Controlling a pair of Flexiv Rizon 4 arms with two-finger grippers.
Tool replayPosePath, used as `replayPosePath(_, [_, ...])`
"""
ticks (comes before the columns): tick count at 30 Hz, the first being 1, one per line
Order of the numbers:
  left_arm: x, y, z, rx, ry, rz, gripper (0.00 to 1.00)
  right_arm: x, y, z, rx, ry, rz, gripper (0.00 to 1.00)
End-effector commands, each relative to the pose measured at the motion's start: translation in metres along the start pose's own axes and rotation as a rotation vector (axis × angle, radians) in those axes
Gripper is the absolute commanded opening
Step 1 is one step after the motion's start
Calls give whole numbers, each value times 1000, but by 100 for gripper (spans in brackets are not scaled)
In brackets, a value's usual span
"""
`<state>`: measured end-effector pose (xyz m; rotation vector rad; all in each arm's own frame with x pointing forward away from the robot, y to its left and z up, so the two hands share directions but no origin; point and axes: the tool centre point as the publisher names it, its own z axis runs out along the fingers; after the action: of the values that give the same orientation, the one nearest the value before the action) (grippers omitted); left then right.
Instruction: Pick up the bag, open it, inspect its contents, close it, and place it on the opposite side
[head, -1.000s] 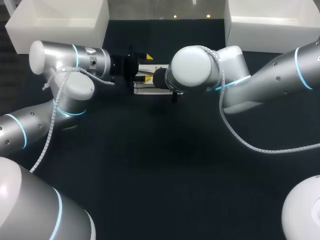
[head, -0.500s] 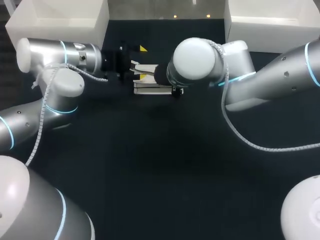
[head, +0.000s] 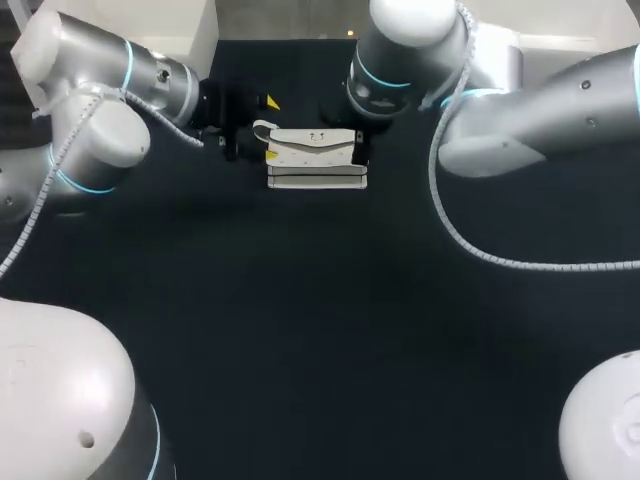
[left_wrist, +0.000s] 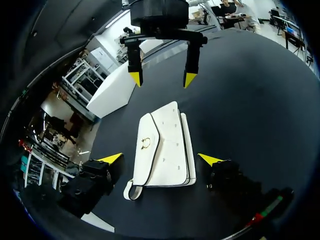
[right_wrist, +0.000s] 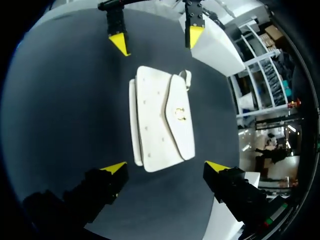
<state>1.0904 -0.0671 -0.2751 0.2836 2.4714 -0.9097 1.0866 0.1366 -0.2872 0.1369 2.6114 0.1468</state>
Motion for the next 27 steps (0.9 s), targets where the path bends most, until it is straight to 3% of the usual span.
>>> replayPosePath(1, [0,2,-13,-8,187,-52,100,-9,5,-6,15,125,-2,100])
replayPosePath(10, [5,6,-16,-26,275,-158,100,-20,4,-9,14,221,-8,100])
replayPosePath(12, [5,6,-18,-77,260,-158,100,-23,3,-6,10,250,9,100])
replayPosePath(27, [5,6,-18,-77,260,-158,100,-23,3,-6,10,250,9,100])
